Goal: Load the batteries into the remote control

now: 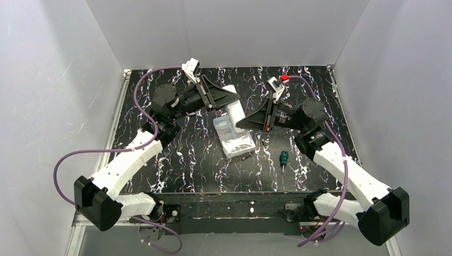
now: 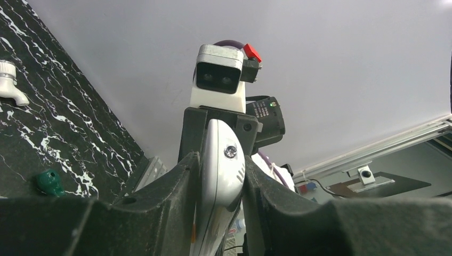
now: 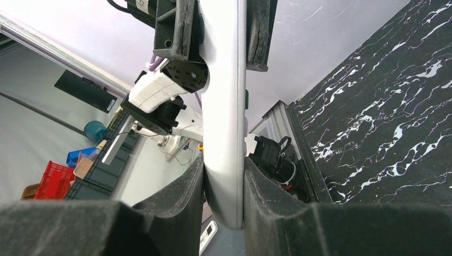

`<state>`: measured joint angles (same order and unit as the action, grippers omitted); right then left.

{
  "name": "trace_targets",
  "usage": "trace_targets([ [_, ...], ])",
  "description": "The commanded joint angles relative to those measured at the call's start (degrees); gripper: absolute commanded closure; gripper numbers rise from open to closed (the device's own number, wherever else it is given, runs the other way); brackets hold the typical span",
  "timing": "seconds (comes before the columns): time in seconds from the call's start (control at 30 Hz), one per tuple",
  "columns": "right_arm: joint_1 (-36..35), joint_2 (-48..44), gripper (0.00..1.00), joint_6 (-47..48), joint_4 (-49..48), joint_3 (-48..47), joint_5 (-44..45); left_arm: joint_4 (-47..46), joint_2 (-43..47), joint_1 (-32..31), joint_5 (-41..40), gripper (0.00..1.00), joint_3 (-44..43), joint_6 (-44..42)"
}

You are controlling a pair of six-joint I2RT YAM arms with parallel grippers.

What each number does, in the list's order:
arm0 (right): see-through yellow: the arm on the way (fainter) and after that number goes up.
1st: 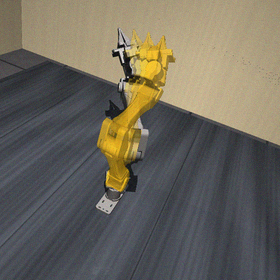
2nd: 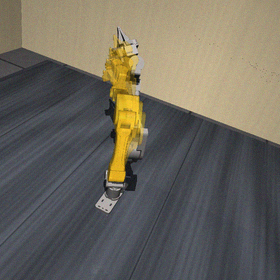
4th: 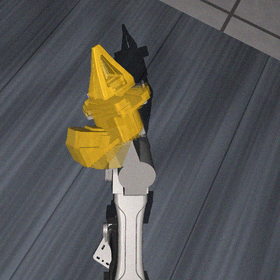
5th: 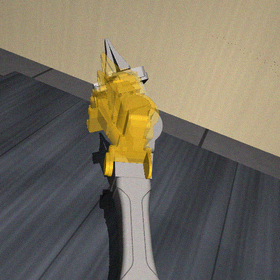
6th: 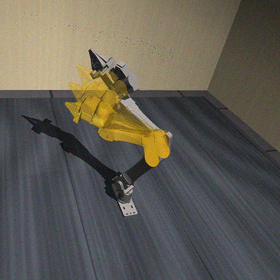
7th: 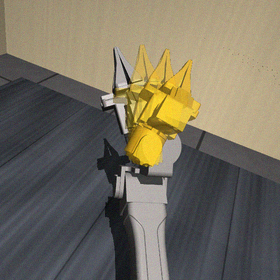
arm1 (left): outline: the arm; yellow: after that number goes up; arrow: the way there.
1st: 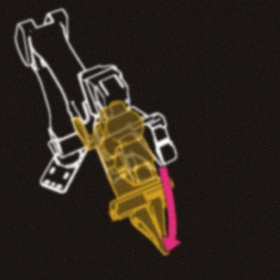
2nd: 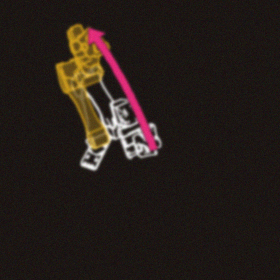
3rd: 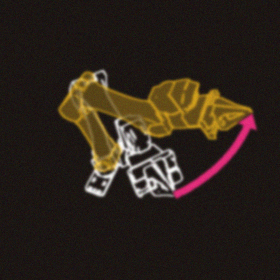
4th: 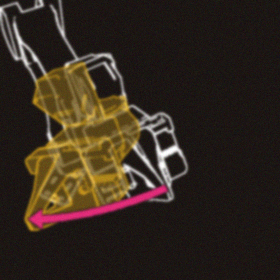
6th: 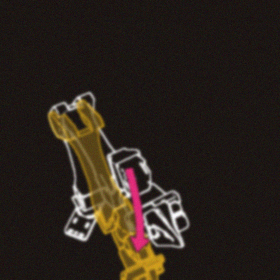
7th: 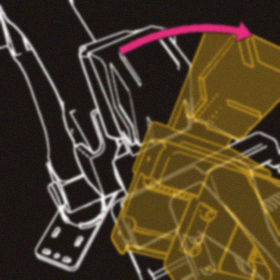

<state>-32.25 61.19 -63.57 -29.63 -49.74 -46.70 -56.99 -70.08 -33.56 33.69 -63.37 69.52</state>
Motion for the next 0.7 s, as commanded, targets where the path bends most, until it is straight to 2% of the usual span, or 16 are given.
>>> trace_targets([
  [0.0, 0.69, -0.81, 0.99, 1.14, -0.53, -2.86, 1.03, -7.89, 1.39, -0.05, 5.06, 0.67, -2.96, -0.35],
  [0.1, 0.61, -0.8, 0.99, 1.41, -0.36, -3.15, 1.06, -10.2, 0.54, -0.12, 6.14, 0.62, -3.3, 0.37],
  [0.27, 0.64, -0.63, 0.99, 1.54, -0.1, -3.29, 0.82, -10.58, 0.28, -0.19, 6.47, 0.61, -3.17, 0.35],
  [0.57, 0.67, -0.09, 0.99, 1.52, 0.1, -3.83, 0.59, -9.36, 0.25, -0.19, 7.47, 0.63, -3.14, -0.38],
  [0.67, 0.61, 0.07, 0.99, 1.46, 0.1, -3.88, 0.47, -8.46, 0.41, -0.19, 7.78, 0.68, -3.12, -0.8],
])
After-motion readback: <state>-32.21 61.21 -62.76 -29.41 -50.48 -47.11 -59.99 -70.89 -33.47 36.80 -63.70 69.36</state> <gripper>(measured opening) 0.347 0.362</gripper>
